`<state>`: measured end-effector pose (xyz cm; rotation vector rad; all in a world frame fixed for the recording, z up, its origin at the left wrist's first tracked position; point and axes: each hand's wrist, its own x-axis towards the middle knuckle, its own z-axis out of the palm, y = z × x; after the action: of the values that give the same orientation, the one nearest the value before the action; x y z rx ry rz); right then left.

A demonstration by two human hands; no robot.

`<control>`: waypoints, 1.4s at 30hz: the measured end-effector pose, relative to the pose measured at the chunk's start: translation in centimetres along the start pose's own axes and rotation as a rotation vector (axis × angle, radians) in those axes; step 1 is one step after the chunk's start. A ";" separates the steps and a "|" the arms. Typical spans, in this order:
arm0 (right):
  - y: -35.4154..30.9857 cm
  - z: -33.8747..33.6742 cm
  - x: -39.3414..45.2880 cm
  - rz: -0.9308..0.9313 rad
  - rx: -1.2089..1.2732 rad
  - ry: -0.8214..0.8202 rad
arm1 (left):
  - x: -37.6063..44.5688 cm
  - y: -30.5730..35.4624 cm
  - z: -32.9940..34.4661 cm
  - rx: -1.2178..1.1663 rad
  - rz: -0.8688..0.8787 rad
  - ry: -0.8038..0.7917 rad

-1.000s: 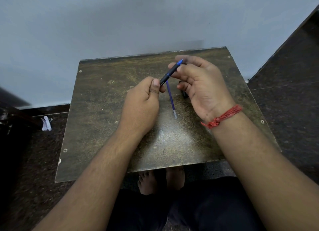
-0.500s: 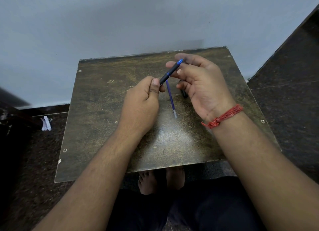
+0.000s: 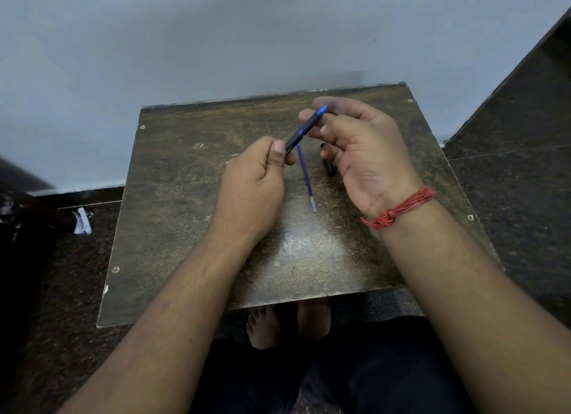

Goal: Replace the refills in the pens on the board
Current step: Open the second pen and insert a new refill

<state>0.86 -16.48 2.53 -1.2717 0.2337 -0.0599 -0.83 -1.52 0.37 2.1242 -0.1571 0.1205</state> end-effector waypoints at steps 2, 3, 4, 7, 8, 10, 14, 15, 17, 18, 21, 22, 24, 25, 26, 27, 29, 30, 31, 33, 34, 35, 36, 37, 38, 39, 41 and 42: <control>0.0 -0.1 0.1 0.002 -0.022 0.006 | 0.0 0.0 0.0 0.003 0.000 -0.001; 0.1 0.0 0.2 -0.003 -0.044 0.016 | 0.0 0.0 0.0 0.001 0.002 0.002; 0.3 0.0 0.2 -0.014 -0.076 0.028 | 0.1 0.0 0.0 -0.003 0.007 0.008; 0.7 0.1 0.3 -0.052 -0.153 0.066 | 0.1 -0.1 0.1 -0.006 0.013 0.013; 0.7 0.1 0.3 -0.062 -0.160 0.074 | 0.1 -0.1 0.1 -0.008 0.012 0.010; 0.8 0.0 0.3 -0.071 -0.167 0.073 | 0.1 -0.2 0.2 -0.008 0.012 0.008; 0.3 0.1 0.2 -0.044 -0.072 0.024 | 0.1 -0.2 0.1 0.001 0.008 0.012; 0.2 0.1 0.1 -0.028 -0.036 0.012 | 0.2 -0.2 0.1 0.000 0.010 0.013; -0.1 0.1 0.0 -0.005 -0.002 0.002 | 0.1 -0.1 0.1 -0.003 0.011 0.011; -0.1 0.1 0.0 -0.004 -0.013 0.008 | 0.1 -0.1 0.1 -0.005 0.011 0.010; 0.4 0.1 0.1 -0.044 -0.125 0.038 | 0.0 0.0 0.2 -0.013 0.008 0.007; 0.5 0.1 0.2 -0.056 -0.150 0.047 | 0.0 0.0 0.2 -0.013 0.010 0.007; 0.6 0.1 0.2 -0.072 -0.181 0.062 | 0.0 0.0 0.2 -0.010 0.015 0.004; 0.7 0.1 0.2 -0.076 -0.188 0.065 | 0.0 0.0 0.2 -0.008 0.017 0.001; 0.6 0.1 0.2 -0.077 -0.187 0.062 | 0.0 0.0 0.2 -0.005 0.017 -0.001; 0.6 0.1 0.2 -0.077 -0.177 0.056 | 0.0 0.0 0.2 -0.001 0.016 -0.004; 0.3 0.2 0.1 -0.070 -0.134 0.035 | 0.0 0.0 0.2 -0.002 0.010 -0.005; 0.2 0.2 0.0 -0.062 -0.104 0.021 | 0.0 0.0 0.2 -0.006 0.009 -0.003; 0.1 0.2 -0.1 -0.049 -0.075 0.010 | 0.0 0.0 0.2 -0.010 0.009 0.000; -0.1 0.3 -0.1 -0.023 -0.040 0.006 | 0.0 0.0 0.2 -0.015 0.006 -0.001; -0.1 0.3 -0.1 -0.018 -0.038 0.013 | 0.0 0.0 0.2 -0.015 0.006 -0.002; 0.0 0.2 -0.1 -0.022 -0.050 0.022 | 0.0 0.0 0.2 -0.015 0.006 -0.002; 0.1 0.2 0.0 -0.031 -0.075 0.033 | 0.0 0.0 0.2 -0.016 0.006 -0.003; 0.2 0.2 0.0 -0.043 -0.111 0.046 | 0.0 -0.1 0.2 -0.016 0.005 -0.005; 0.3 0.2 0.1 -0.053 -0.146 0.056 | 0.0 -0.1 0.2 -0.017 0.002 -0.008; 0.5 0.2 0.2 -0.062 -0.175 0.062 | 0.0 0.0 0.2 -0.018 -0.001 -0.009; 0.6 0.1 0.2 -0.071 -0.195 0.057 | 0.0 0.0 0.1 -0.018 -0.003 -0.010; 0.5 0.1 0.2 -0.072 -0.187 0.047 | 0.0 0.0 0.1 -0.015 -0.002 -0.011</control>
<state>1.01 -16.31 2.02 -1.4659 0.2380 -0.1317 -0.81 -1.61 0.28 2.1099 -0.1616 0.1060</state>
